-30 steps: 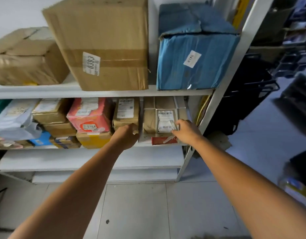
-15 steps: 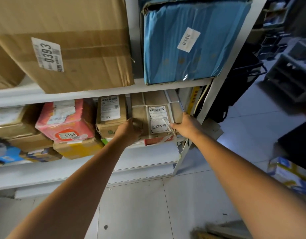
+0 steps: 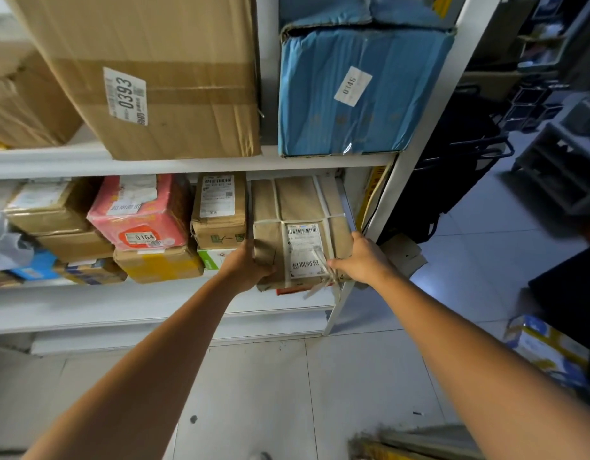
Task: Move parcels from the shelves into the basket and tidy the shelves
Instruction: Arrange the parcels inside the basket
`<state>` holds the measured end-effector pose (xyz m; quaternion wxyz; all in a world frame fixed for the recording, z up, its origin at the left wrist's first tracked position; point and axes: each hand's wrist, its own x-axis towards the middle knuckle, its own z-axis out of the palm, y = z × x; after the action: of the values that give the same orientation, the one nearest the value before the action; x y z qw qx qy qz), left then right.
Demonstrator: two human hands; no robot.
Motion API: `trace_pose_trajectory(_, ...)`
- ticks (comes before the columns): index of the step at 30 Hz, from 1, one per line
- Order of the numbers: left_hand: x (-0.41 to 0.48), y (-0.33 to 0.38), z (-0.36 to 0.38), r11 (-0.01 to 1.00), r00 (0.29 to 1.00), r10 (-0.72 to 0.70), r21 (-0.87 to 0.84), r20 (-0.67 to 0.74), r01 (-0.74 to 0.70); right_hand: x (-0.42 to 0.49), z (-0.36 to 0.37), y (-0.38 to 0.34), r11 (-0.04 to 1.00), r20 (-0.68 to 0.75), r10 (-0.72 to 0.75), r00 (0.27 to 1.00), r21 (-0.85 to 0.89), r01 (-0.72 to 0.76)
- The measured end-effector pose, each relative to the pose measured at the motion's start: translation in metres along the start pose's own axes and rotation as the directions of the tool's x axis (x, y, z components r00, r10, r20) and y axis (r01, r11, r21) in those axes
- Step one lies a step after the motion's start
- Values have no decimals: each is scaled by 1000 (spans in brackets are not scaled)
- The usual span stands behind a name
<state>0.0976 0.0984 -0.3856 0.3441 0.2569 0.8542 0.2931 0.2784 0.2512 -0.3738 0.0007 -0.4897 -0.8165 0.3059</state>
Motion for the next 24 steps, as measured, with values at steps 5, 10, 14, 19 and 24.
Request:
trace_pose_trajectory(5,15,7,2,994,999,-19,-110,-44,14,16,5,-3,987,-31,27,999,161,-21)
trace_pose_trajectory(10,34,7,0,976,999,-39,-216,-1,38,34,5,-2,969,-21,62,998,243,-55)
trace_pose_trajectory(14,39,6,-3,956,999,-42,-290,35,51,41,3,0,948,17,65,998,311,-67)
trace_pose_trajectory(19,33,8,-9,936,999,33,-351,10,-27,37,1,-1,946,-6,31,999,324,-28)
trace_pose_trajectory(24,14,7,-15,900,998,70,-432,-7,-66,22,-10,-4,936,1,-13,1000,351,12)
